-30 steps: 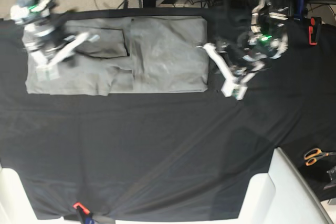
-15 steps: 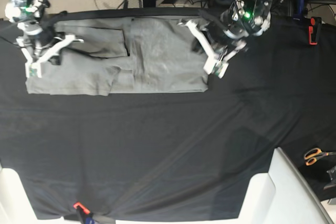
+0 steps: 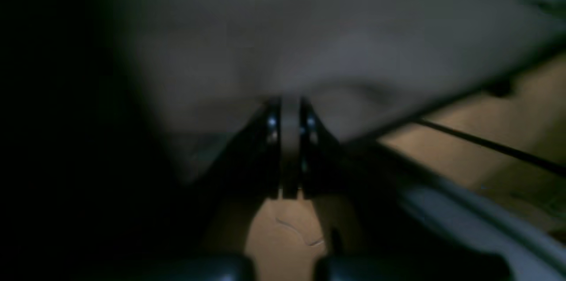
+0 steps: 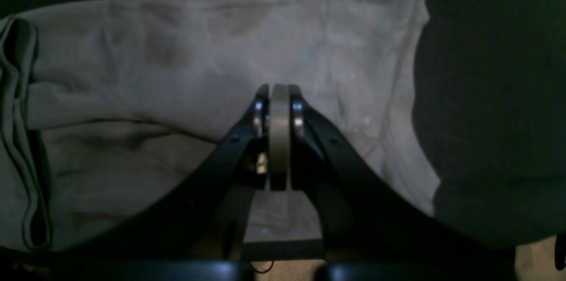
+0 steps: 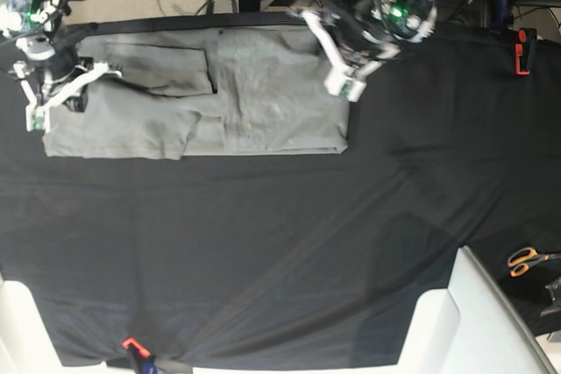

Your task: Fold the T-shirt properly

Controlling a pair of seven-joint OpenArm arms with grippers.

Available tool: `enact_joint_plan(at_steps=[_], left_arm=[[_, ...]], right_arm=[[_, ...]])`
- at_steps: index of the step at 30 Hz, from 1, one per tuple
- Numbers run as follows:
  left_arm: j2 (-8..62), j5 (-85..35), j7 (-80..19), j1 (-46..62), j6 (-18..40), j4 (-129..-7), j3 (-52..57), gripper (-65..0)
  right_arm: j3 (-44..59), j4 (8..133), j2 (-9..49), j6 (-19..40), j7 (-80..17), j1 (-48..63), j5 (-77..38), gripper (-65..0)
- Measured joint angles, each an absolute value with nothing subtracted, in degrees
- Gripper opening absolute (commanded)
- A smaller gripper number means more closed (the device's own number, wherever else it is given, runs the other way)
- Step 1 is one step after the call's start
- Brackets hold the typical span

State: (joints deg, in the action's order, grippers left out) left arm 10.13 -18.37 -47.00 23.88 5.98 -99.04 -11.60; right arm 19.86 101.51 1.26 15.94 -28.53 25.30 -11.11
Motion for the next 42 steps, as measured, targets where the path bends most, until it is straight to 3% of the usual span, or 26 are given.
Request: enact_joint_plan(at_steps=[10,22,25,30,33,39,42], left_arm=[[10.35,-17.45,-47.16,15.51,5.98,-99.85,-5.52,-65.0],[8.12,-17.63,-47.29,5.02,5.96,-81.8,-5.82,-65.0],[8.1,-17.69,-47.44,3.86,5.78,-83.4,-5.28,-65.0],[7.79,-18.87,-47.31,7.9,6.17,-96.4,-0.23,-65.0],[8.64,-18.02,-46.98,12.25,5.89,-100.47,7.51,-65.0],[11.25,-18.04,-47.53,24.25,6.42,-103.11,16.84,-65.0],[12.86,-17.8,-41.28,29.89,12.03,-104.09,20.47,-65.0]], right_arm=[[19.9,101.51,1.28,15.94,-28.6,25.45,-11.07,-65.0],[19.92,101.51,1.26,15.9,-28.58,25.45,-11.09,-65.0],[19.92,101.51,1.28,16.08,-28.58,25.45,-11.09,-65.0],[24.4,101.6,0.75,16.45,-28.69,24.71,-13.32,-64.4],[30.24,99.59,1.93,18.65,-29.76,22.37,-23.31,-55.1],[39.99,86.74,10.35,35.55,-48.56,13.8,-39.03,-22.4],[44.21,78.37,14.7,39.94,-53.25,9.61,-42.13,-13.4]])
